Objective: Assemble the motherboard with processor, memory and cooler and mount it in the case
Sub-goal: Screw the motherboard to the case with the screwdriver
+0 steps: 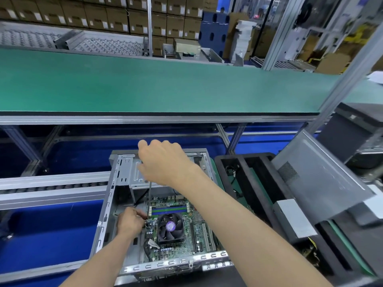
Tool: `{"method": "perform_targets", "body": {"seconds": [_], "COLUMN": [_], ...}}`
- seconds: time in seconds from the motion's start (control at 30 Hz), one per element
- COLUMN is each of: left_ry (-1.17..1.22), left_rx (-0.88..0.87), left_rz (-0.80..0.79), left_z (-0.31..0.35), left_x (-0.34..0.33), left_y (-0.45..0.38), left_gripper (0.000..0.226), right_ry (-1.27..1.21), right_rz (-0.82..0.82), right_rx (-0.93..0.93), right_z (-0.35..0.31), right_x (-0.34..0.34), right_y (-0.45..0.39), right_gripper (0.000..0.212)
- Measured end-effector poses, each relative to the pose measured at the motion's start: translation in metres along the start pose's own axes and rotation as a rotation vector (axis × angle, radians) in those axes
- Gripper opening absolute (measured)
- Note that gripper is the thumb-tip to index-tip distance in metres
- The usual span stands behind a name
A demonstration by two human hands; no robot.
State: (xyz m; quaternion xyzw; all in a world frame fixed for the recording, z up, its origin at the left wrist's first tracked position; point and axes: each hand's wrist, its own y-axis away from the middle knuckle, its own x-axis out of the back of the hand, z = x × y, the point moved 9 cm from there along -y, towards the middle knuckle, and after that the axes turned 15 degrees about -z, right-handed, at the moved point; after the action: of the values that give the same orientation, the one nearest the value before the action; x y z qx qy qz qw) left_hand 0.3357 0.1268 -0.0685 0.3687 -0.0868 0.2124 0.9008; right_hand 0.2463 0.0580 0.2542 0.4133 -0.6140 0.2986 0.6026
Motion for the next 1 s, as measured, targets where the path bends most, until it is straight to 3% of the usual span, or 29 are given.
{"method": "perform_targets", "body": {"seconds": [0.17, 0.3, 0.43, 0.53, 0.6, 0.77, 0.87, 1.0], "left_ry": [0.016, 0.023, 0.014, 0.008, -0.014, -0.047, -0.046, -0.040], "left_rx": [0.000, -0.009, -0.010, -0.012, -0.015, -0.039, -0.047, -0.040], "left_rz": [-0.002, -0.003, 0.000, -0.001, 0.001, 0.001, 0.007, 0.011], "left_z": [0.000, 0.003, 0.004, 0.006, 0.007, 0.011, 0.012, 0.010], "left_x": [0.000, 0.000, 0.001, 0.001, 0.001, 0.000, 0.001, 0.001], "left_y": [0.002, 0.006, 0.008, 0.009, 0.010, 0.013, 0.014, 0.014], "left_gripper": [0.030, 0.031, 0.032, 0.031, 0.031, 0.028, 0.027, 0.027], "right_ry": [-0.078, 0.025, -0.116, 0.012, 0.083, -0.136, 0.021, 0.004], "right_rz": [-0.034, 0.027, -0.067, 0.002, 0.037, -0.082, 0.005, -0.015], "right_rx": [0.064, -0.032, 0.074, 0.000, -0.037, 0.105, 0.011, 0.033], "right_z": [0.001, 0.006, 0.003, 0.005, 0.006, 0.000, 0.001, 0.001], "right_x": [-0.002, -0.001, -0.003, -0.002, -0.001, -0.005, -0.003, -0.002], "right_y": [0.000, -0.001, -0.001, -0.001, 0.000, 0.001, 0.000, 0.000], "right_gripper": [0.033, 0.026, 0.032, 0.019, 0.023, 0.033, 0.020, 0.030]}}
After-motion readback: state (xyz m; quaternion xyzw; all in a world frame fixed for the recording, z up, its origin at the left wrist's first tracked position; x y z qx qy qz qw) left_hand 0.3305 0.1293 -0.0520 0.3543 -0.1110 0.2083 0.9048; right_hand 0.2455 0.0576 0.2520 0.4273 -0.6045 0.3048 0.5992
